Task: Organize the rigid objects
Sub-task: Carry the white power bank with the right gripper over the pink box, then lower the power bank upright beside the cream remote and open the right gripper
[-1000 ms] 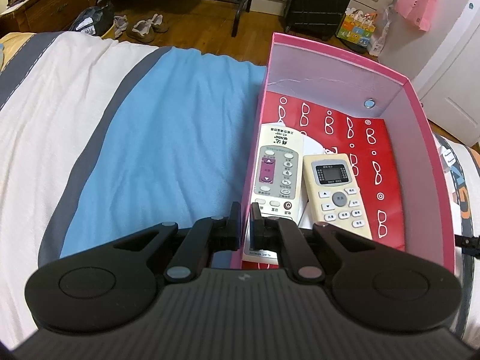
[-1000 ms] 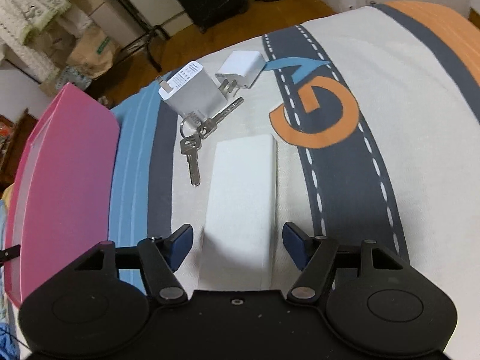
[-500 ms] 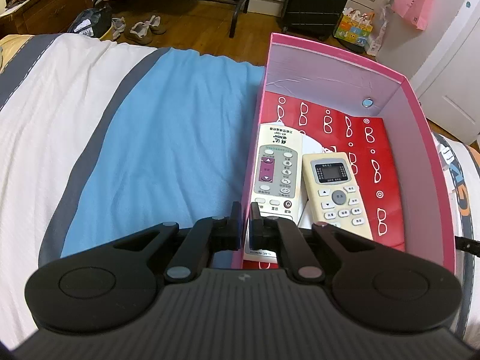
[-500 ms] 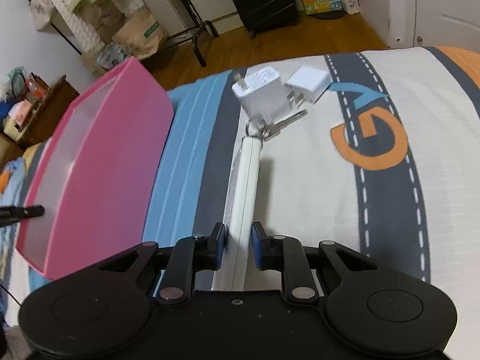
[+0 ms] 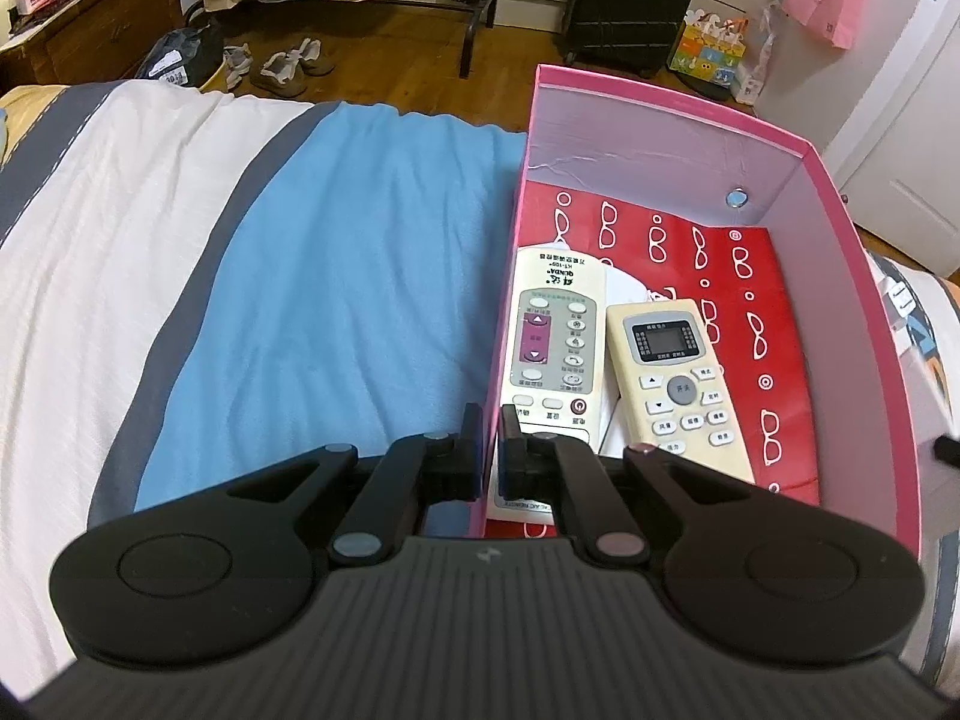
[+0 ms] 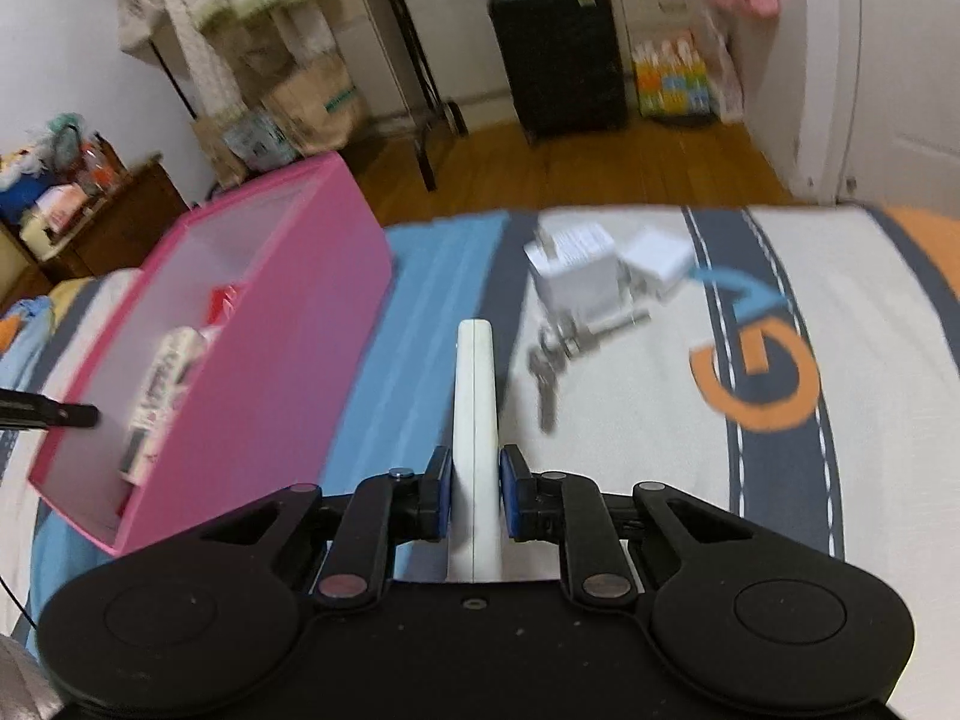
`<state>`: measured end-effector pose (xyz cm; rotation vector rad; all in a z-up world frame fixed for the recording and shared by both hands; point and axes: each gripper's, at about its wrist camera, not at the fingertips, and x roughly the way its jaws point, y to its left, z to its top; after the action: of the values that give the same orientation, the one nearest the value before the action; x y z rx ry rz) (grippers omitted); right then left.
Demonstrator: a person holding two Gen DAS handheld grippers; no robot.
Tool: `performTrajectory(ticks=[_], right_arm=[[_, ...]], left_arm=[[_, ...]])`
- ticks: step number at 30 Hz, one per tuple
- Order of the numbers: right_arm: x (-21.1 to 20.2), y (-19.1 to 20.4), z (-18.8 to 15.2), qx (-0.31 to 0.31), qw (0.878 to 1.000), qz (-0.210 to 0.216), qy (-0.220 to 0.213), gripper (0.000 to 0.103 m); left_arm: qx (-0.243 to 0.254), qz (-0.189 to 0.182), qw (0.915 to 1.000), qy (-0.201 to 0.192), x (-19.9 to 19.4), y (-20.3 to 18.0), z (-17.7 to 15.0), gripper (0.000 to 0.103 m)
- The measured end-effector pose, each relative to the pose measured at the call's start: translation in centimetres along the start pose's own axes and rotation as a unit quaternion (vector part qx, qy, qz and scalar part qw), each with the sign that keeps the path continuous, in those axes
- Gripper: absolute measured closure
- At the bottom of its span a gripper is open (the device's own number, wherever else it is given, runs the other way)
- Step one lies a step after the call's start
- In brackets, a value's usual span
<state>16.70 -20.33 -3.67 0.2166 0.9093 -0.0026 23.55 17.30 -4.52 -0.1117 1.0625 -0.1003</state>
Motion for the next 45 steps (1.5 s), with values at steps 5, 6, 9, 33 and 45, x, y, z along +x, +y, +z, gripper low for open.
performTrajectory(ticks=[5, 6, 9, 33, 45], right_arm=[[-2.0, 1.9, 0.0, -0.016, 0.999, 0.012, -0.040, 0.083], [-2.3, 2.2, 0.0, -0.018, 0.999, 0.015, -0.047, 0.083], [-3.5, 3.6, -0.1, -0.030, 0.997, 0.019, -0.069, 0.083], [-0.3, 18.3, 1.4, -0.222, 0.973, 0.040, -0.038, 0.083], [7.0, 24.7, 0.9, -0.442, 0.877, -0.188, 0.006, 0.083]], left_arm=[[-0.004, -0.005, 1.0000, 0.006, 0.0, 0.3, 0.1, 0.100], [-0.004, -0.004, 1.0000, 0.005, 0.0, 0.3, 0.1, 0.100], [-0.005, -0.005, 1.0000, 0.006, 0.0, 0.3, 0.2, 0.100], [-0.008, -0.018, 0.9998, 0.006, 0.1, 0.8, 0.1, 0.100], [-0.013, -0.036, 0.9992, 0.007, 0.1, 1.3, 0.2, 0.099]])
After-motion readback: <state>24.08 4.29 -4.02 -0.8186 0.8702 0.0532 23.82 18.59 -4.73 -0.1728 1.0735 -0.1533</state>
